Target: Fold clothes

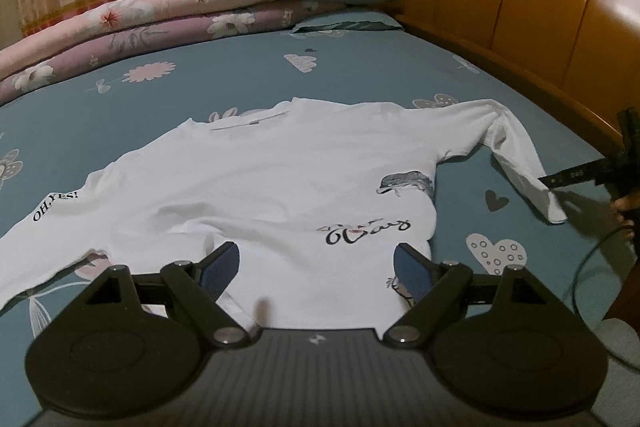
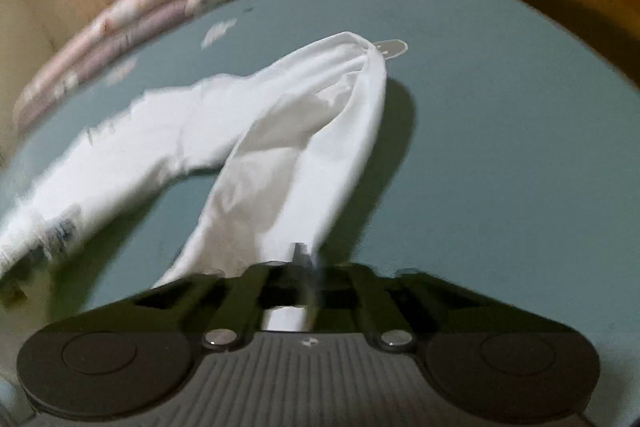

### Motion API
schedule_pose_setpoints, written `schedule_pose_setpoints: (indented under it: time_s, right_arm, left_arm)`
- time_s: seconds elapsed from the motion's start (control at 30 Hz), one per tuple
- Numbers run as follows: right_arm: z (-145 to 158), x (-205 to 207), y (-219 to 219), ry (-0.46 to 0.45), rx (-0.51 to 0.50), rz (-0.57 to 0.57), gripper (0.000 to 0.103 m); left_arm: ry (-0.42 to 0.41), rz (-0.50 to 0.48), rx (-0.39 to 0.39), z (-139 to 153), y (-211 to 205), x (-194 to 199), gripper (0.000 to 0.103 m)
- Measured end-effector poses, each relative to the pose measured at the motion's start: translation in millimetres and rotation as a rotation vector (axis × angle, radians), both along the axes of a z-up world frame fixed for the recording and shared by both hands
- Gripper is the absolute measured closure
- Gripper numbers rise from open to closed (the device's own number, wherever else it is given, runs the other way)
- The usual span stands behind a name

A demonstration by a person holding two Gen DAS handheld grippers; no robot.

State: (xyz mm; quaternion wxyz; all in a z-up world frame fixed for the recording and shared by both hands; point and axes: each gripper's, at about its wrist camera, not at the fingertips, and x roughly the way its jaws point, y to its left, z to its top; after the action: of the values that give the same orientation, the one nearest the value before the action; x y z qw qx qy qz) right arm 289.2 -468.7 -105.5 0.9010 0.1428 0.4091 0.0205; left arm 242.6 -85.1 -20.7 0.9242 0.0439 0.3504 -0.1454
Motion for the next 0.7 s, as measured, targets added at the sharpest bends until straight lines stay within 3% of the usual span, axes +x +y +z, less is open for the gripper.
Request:
schedule_pose_setpoints:
  time_s: [0.27,0.5,0.7]
  right_arm:
    - [48.2,10.1,-50.5,-0.013,-0.247,-0.100,0.102]
    - [68.6,41.6,-84.7,0.027,-0.433,-0.179,0.102]
    - [63.3,74.7,-104.3,0.062,-0.467,-0.226,0.102]
  left_arm:
    - [0.006,0.014,-0.005,-5.1,1.3,5.4,0.018]
    - [0.010,0.022,-0.003,-7.0,5.4,7.9,0.018]
    - [0.003,0.039,0.003,-5.2,10.0,11.3,0.018]
